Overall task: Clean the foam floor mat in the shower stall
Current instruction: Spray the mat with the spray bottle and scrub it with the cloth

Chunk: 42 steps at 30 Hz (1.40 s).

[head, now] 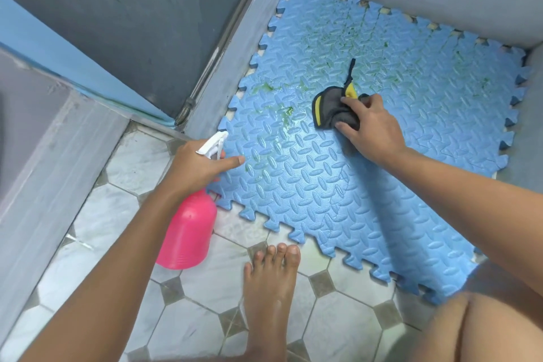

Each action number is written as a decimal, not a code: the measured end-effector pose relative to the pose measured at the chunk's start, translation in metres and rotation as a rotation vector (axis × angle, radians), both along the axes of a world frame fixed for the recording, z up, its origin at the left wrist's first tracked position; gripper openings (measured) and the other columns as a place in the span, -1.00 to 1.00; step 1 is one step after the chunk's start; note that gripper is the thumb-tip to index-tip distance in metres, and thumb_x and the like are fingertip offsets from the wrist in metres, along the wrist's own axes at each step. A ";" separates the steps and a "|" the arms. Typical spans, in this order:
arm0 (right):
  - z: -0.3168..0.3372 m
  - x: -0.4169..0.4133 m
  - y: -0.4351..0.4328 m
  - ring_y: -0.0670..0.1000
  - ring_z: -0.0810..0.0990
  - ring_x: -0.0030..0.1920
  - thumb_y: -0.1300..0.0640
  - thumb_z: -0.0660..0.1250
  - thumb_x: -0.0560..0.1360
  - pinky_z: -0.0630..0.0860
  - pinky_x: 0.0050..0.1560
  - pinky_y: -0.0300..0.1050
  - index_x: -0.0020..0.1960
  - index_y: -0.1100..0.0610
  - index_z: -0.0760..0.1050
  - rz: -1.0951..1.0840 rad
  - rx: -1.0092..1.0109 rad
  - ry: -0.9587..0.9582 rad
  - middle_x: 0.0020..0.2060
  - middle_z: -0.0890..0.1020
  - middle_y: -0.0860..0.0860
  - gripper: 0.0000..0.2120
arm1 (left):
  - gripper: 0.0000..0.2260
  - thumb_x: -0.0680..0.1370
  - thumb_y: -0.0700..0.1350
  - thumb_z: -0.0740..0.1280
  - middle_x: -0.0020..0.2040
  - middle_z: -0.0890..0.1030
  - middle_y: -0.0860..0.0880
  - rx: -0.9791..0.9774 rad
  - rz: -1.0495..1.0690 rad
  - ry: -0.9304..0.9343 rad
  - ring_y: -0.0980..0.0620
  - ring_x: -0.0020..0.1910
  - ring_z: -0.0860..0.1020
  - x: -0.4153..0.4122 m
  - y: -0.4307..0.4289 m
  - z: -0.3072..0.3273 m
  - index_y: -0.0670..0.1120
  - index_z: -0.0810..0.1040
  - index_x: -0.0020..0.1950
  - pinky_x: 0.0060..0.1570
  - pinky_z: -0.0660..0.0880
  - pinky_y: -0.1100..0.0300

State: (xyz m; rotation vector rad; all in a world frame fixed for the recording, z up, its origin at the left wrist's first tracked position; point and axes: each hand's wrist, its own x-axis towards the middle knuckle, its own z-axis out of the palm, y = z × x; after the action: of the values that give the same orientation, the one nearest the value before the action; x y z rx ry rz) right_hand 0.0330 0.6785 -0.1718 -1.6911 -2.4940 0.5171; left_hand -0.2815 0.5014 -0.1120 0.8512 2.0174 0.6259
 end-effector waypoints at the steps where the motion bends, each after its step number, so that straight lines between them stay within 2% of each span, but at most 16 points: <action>1: 0.000 -0.003 -0.001 0.26 0.57 0.02 -0.22 0.29 0.55 0.56 0.06 0.12 0.47 -0.12 0.34 0.001 0.000 -0.001 0.25 0.38 0.13 -0.48 | -0.74 0.38 0.03 0.65 -0.38 0.54 -0.06 0.006 0.016 0.002 0.01 -0.39 0.58 0.000 -0.001 0.001 -0.08 0.66 -0.19 -0.28 0.66 -0.01; 3: 0.001 -0.013 -0.006 0.27 0.58 -0.01 -0.16 0.30 0.57 0.57 0.05 0.12 0.44 -0.12 0.41 0.047 -0.008 0.004 0.20 0.41 0.13 -0.54 | -0.65 0.37 0.06 0.65 -0.45 0.43 -0.11 0.029 0.063 0.055 -0.01 -0.46 0.47 -0.004 -0.006 0.000 -0.09 0.54 -0.34 -0.36 0.51 0.05; 5: 0.003 -0.025 -0.020 0.21 0.59 -0.06 -0.12 0.33 0.56 0.58 -0.04 0.07 0.38 -0.16 0.49 0.213 -0.016 0.050 0.11 0.44 0.08 -0.61 | -0.54 0.38 0.06 0.64 -0.48 0.45 -0.21 0.038 0.104 0.098 0.01 -0.49 0.43 -0.006 -0.010 -0.001 -0.17 0.44 -0.38 -0.35 0.43 0.11; 7: 0.004 -0.041 -0.050 0.09 0.57 -0.11 -0.15 0.32 0.54 0.56 -0.17 -0.02 0.32 -0.21 0.53 0.485 -0.027 0.089 0.04 0.46 0.02 -0.65 | -0.61 0.41 0.02 0.63 -0.39 0.61 -0.29 0.043 0.110 0.079 0.01 -0.51 0.53 -0.006 -0.011 0.006 -0.29 0.61 -0.21 -0.35 0.53 0.11; 9: 0.002 -0.065 -0.092 0.02 0.53 -0.08 -0.18 0.27 0.54 0.51 -0.27 -0.08 0.28 -0.19 0.55 0.763 -0.042 0.126 0.00 0.47 -0.01 -0.67 | -0.66 0.43 0.00 0.61 -0.30 0.65 -0.31 0.038 0.115 0.046 0.02 -0.47 0.57 -0.007 -0.010 0.012 -0.25 0.70 -0.02 -0.35 0.59 0.06; 13: -0.018 -0.109 -0.132 0.12 0.56 -0.11 -0.02 0.37 0.54 0.48 -0.50 -0.07 0.25 -0.07 0.58 1.146 0.010 0.135 -0.04 0.49 0.07 -0.72 | -0.76 0.42 0.04 0.61 -0.29 0.68 -0.22 0.053 0.131 0.037 -0.02 -0.40 0.55 -0.015 -0.007 0.013 -0.03 0.67 -0.04 -0.31 0.64 -0.07; 16: -0.019 -0.139 -0.072 0.17 0.58 -0.09 -0.01 0.35 0.55 0.44 -0.40 -0.07 0.32 -0.11 0.53 1.013 0.084 0.126 0.01 0.52 0.11 -0.66 | -0.77 0.43 0.04 0.60 -0.38 0.65 0.03 0.062 0.151 0.033 0.03 -0.39 0.59 -0.019 -0.008 0.014 -0.05 0.64 -0.12 -0.35 0.66 -0.05; 20: -0.005 -0.158 0.046 0.27 0.56 0.08 -0.06 0.26 0.58 0.49 -0.02 0.08 0.35 -0.16 0.52 0.385 0.158 0.026 0.17 0.47 0.14 -0.66 | -0.72 0.43 0.04 0.59 -0.34 0.63 -0.15 0.059 0.147 0.018 0.09 -0.45 0.56 -0.014 -0.008 0.017 -0.04 0.68 0.04 -0.27 0.67 -0.12; 23: -0.004 -0.157 0.071 0.29 0.56 0.10 -0.16 0.24 0.57 0.48 0.07 0.09 0.33 -0.11 0.53 0.091 0.118 0.063 0.20 0.47 0.17 -0.63 | -0.70 0.44 0.04 0.60 -0.33 0.63 -0.17 0.043 0.136 0.022 0.09 -0.41 0.59 -0.013 -0.007 0.018 -0.08 0.70 0.07 -0.27 0.69 -0.16; 25: -0.005 -0.162 0.043 0.28 0.57 0.07 -0.25 0.18 0.58 0.49 0.02 0.09 0.35 -0.10 0.53 0.183 0.164 0.069 0.19 0.47 0.17 -0.57 | -0.63 0.44 0.04 0.60 -0.29 0.65 -0.26 0.040 0.119 0.034 0.09 -0.42 0.60 -0.012 -0.006 0.017 -0.18 0.70 0.09 -0.28 0.69 -0.21; 27: -0.010 -0.162 0.000 0.25 0.59 0.03 -0.26 0.14 0.60 0.52 -0.06 0.08 0.33 -0.08 0.53 0.414 0.176 0.108 0.13 0.49 0.14 -0.56 | -0.58 0.44 0.03 0.60 -0.24 0.67 -0.30 0.036 0.112 0.047 0.10 -0.43 0.60 -0.010 -0.004 0.016 -0.25 0.68 0.13 -0.29 0.68 -0.24; 31: -0.019 -0.131 -0.086 0.11 0.57 -0.09 -0.20 0.20 0.61 0.56 -0.36 -0.01 0.27 0.02 0.58 0.874 0.134 0.171 -0.01 0.49 0.08 -0.60 | -0.62 0.45 0.05 0.59 -0.26 0.69 -0.25 0.032 0.093 0.046 0.06 -0.44 0.59 -0.011 -0.001 0.017 -0.20 0.71 0.10 -0.33 0.68 -0.06; 34: -0.018 -0.102 -0.099 0.09 0.59 -0.16 -0.17 0.28 0.59 0.52 -0.42 -0.06 0.24 0.02 0.61 1.022 0.069 0.194 -0.06 0.51 0.08 -0.64 | -0.62 0.44 0.08 0.59 -0.31 0.68 -0.14 0.040 0.085 0.046 -0.15 -0.29 0.69 -0.013 0.000 0.018 -0.21 0.70 0.03 -0.33 0.69 -0.08; 36: -0.018 -0.090 -0.083 0.09 0.60 -0.19 -0.19 0.23 0.60 0.49 -0.43 -0.08 0.28 0.00 0.60 1.071 0.081 0.181 -0.05 0.53 0.08 -0.61 | -0.62 0.44 0.07 0.59 -0.32 0.68 -0.14 0.042 0.079 0.049 -0.10 -0.33 0.66 -0.009 0.001 0.018 -0.23 0.71 0.02 -0.32 0.70 -0.13; 39: -0.015 -0.088 -0.035 0.16 0.61 -0.20 -0.19 0.21 0.61 0.50 -0.32 -0.04 0.32 -0.04 0.56 0.885 0.115 0.150 0.00 0.51 0.10 -0.61 | -0.64 0.45 0.07 0.59 -0.31 0.67 -0.22 0.052 0.063 0.072 0.03 -0.35 0.63 -0.004 0.000 0.018 -0.23 0.71 -0.03 -0.31 0.69 -0.17; 42: -0.010 -0.091 0.012 0.26 0.60 -0.05 -0.18 0.24 0.60 0.51 -0.08 0.03 0.34 -0.07 0.54 0.313 0.086 0.143 0.09 0.49 0.14 -0.63 | -0.59 0.46 0.07 0.57 -0.29 0.67 -0.26 0.055 0.036 0.101 0.07 -0.38 0.61 0.000 0.000 0.019 -0.30 0.64 -0.14 -0.27 0.66 -0.08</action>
State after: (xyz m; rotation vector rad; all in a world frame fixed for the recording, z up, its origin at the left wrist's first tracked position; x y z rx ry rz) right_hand -0.0583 0.6901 -0.1820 -1.1945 -2.6430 0.5250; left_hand -0.2815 0.5013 -0.0925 0.8965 2.1191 0.6728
